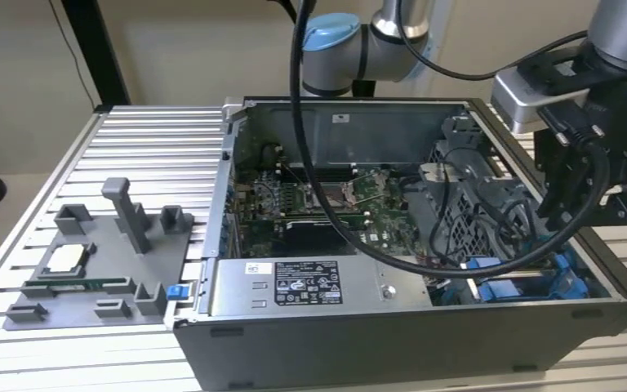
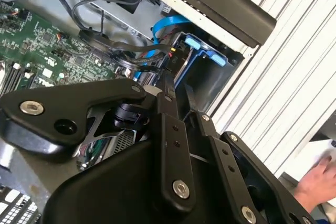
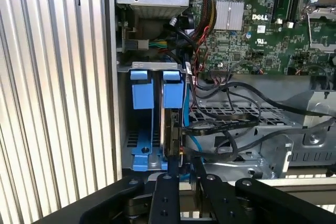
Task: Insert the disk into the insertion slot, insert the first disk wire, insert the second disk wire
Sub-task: 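Insert the second disk wire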
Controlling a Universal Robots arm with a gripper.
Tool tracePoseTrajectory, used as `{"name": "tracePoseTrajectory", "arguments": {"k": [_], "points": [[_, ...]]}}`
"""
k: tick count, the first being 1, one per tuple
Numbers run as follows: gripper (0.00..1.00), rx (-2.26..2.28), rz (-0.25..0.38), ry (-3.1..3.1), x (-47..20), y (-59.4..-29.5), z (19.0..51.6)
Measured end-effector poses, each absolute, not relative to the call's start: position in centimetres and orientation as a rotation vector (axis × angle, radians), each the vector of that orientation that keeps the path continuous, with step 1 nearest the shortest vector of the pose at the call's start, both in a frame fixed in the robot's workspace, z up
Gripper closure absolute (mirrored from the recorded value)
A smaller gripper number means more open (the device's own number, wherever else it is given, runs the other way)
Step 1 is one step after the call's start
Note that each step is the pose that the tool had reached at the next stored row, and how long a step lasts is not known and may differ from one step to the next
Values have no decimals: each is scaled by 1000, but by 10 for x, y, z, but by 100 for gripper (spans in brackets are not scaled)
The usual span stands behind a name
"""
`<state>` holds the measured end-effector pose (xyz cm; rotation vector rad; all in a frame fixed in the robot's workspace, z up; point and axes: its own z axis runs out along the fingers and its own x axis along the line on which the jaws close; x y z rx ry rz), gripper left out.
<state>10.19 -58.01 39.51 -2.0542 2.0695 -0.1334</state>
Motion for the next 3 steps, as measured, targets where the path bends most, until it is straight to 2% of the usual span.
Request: {"name": "tracePoseTrajectory", "arguments": {"k": [3], "points": [[0,-2054,-133,2069,102,-580,396]]}}
